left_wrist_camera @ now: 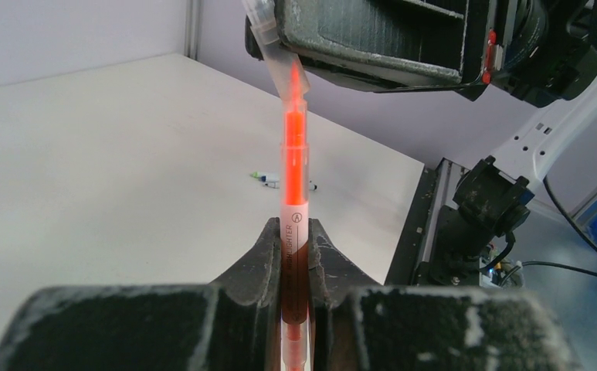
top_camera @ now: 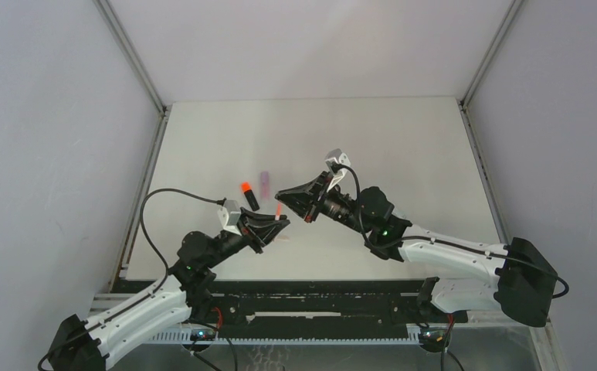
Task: Insert the pens into the pen caps
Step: Insert the pen cap onto the pen.
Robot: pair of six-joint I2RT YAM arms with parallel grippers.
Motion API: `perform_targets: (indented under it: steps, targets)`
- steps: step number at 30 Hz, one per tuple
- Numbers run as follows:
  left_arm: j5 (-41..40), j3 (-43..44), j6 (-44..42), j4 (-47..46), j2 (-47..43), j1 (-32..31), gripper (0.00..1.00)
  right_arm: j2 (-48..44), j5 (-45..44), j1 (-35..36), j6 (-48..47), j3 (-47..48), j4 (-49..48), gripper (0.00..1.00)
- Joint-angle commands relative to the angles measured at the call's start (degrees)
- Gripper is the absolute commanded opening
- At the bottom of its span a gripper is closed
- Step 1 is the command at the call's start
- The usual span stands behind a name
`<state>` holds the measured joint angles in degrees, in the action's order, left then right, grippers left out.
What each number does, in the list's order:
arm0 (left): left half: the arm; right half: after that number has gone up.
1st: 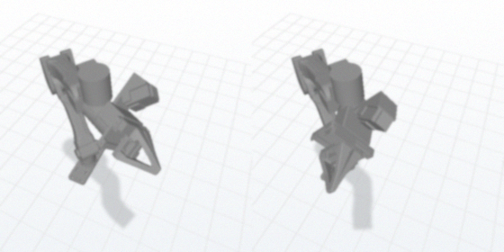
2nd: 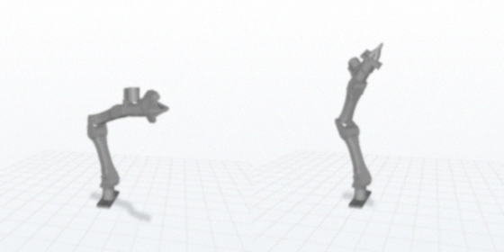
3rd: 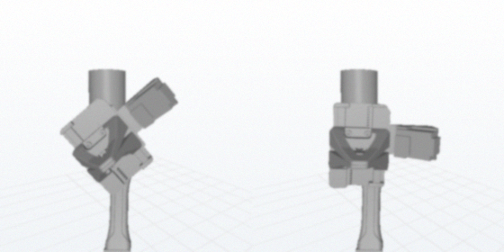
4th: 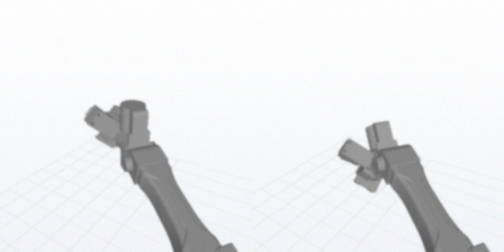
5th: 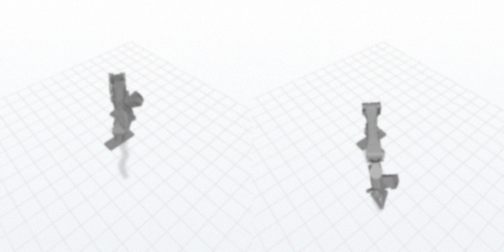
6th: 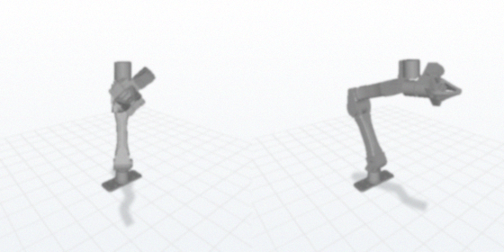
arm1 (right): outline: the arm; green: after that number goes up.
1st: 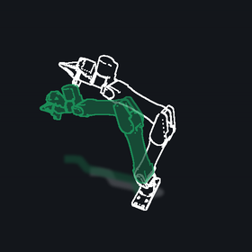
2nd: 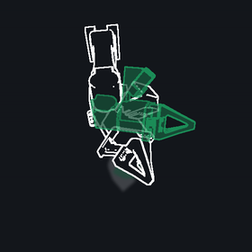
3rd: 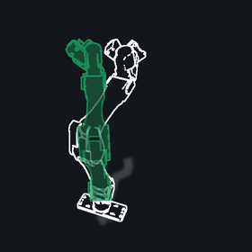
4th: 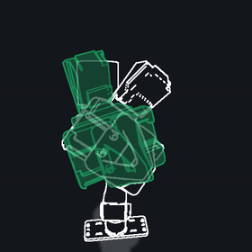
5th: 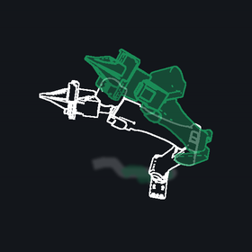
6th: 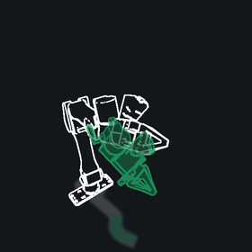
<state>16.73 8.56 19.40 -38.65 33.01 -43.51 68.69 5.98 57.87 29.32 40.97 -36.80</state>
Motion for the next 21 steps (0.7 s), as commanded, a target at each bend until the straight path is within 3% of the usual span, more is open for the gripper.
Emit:
perform_targets:
  steps: [1, 21]
  targets:
    - [-1.23, 0.21, 3.10, -5.79, -1.29, -0.33, 0.00, 0.35, 0.32, 1.07, -1.92, -0.70, -2.41, 0.00]
    - [-1.17, 5.17, 8.70, -7.66, -2.95, -0.29, 0.00, 1.49, 3.81, 2.59, -3.81, -4.55, -6.18, 0.00]
